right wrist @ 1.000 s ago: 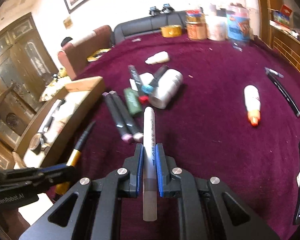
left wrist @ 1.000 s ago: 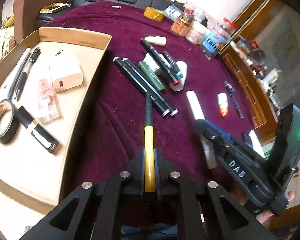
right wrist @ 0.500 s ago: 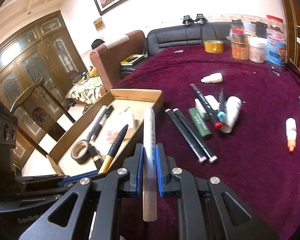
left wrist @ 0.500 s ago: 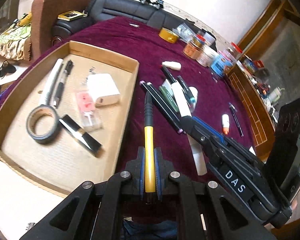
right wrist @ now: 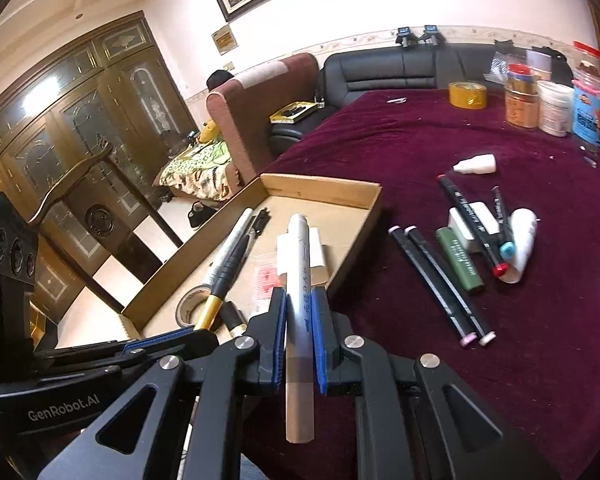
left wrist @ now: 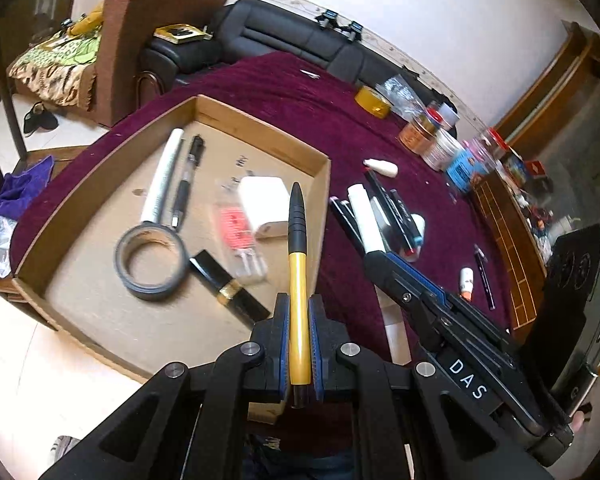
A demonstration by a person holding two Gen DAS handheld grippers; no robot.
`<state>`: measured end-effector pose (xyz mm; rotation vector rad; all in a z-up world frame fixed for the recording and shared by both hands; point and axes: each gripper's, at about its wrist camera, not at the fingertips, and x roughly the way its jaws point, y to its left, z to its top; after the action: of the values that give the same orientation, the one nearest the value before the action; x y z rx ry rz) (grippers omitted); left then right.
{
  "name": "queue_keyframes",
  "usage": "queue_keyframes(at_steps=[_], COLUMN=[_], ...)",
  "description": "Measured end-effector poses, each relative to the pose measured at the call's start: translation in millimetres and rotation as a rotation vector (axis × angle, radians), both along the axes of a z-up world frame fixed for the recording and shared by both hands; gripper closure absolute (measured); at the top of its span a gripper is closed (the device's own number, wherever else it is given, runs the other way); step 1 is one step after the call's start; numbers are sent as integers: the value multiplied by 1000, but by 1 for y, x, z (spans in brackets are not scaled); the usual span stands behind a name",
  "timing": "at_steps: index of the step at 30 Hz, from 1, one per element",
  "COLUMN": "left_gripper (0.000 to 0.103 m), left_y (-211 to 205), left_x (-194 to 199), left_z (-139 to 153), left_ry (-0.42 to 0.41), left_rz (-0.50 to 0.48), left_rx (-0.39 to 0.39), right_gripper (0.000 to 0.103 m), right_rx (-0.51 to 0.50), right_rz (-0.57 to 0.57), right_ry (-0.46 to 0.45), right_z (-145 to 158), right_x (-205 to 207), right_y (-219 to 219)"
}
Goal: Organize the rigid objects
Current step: 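Carry the white paint marker and yellow pen into the tray and open both tools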
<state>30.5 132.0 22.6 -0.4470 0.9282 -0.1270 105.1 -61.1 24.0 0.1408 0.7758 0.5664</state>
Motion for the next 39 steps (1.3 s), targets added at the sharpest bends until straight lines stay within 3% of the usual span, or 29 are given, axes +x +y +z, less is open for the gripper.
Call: queue_keyframes(at_steps=[13,20,26,34,39], left_gripper=[95,95,95,95,94], left_y=[37,77,99,91,93], left_x=[5,12,23,38,35], left_z=[-16,-21,-28,-52,-53], left_ry=[48,73,121,198,172], left_rz=[85,175,204,145,167], left_rx=[14,42,151,297,270], right_gripper=[91,91,91,91,90], right_rx=[8,-3,-42,-93,-111], right_rz=[58,91,101,101,102], right_ry=[49,99,123,119,109], right_z=[-11,-25,-37,-47,-50], right_x=[17,30,37,36,31], right_y=[29,45,60,74,76])
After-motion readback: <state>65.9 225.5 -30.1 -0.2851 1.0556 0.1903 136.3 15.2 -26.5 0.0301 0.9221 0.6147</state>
